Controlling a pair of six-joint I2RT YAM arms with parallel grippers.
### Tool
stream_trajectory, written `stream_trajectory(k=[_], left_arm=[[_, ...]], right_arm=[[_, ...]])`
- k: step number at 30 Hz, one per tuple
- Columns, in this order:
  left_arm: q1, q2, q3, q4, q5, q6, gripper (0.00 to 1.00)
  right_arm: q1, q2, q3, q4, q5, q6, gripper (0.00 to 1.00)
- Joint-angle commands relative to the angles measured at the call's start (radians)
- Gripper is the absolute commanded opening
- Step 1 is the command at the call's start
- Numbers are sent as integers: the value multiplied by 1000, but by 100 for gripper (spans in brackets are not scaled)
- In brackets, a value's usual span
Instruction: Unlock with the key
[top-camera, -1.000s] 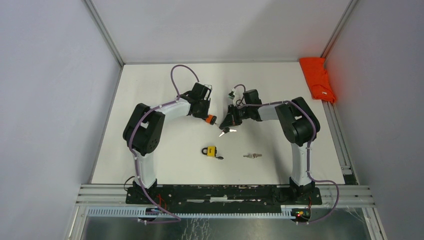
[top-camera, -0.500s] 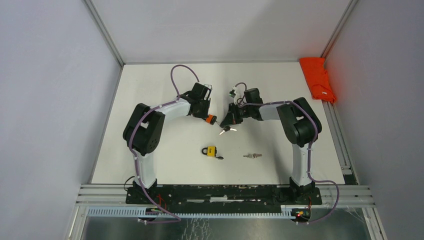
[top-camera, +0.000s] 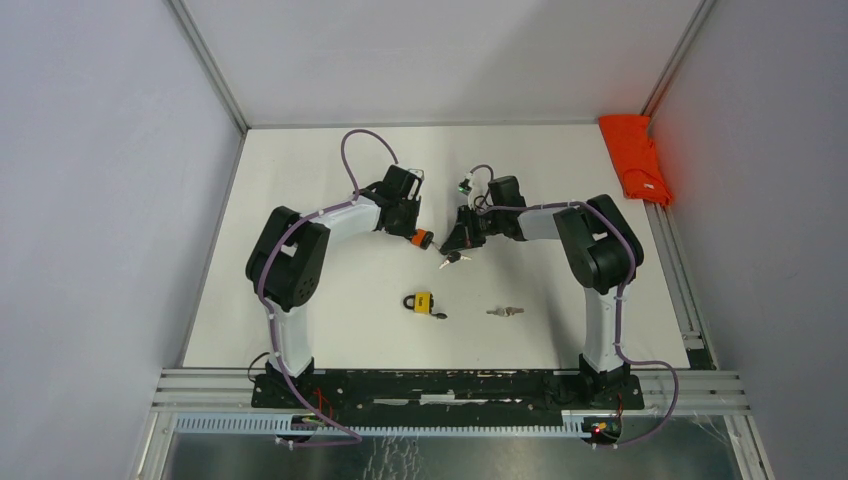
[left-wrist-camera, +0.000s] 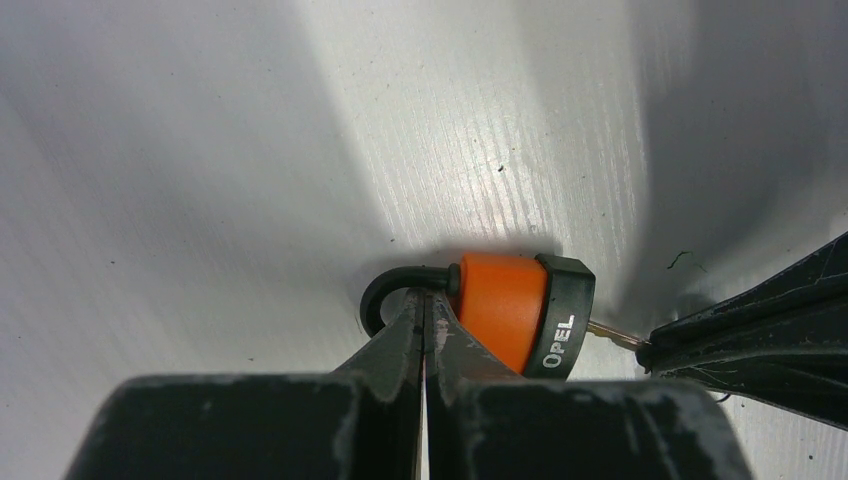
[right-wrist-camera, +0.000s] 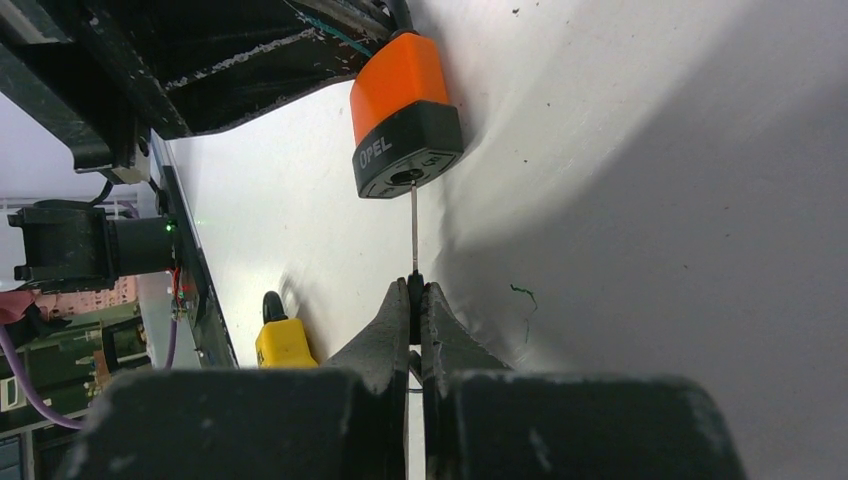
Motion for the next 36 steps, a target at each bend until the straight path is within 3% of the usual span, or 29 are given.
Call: stream_trajectory(k=[1,23,36], left_arm=[[3,17,-32,-25,24,53,2],[2,5,-37,-6,44,62,2],[2,-14,-76,47,88,77,2]], right_arm=[[-3,-8,45,36,-20,16,0],[14,38,94,-85,-8,-40,0],[13,50,72,33,-26,42,0]])
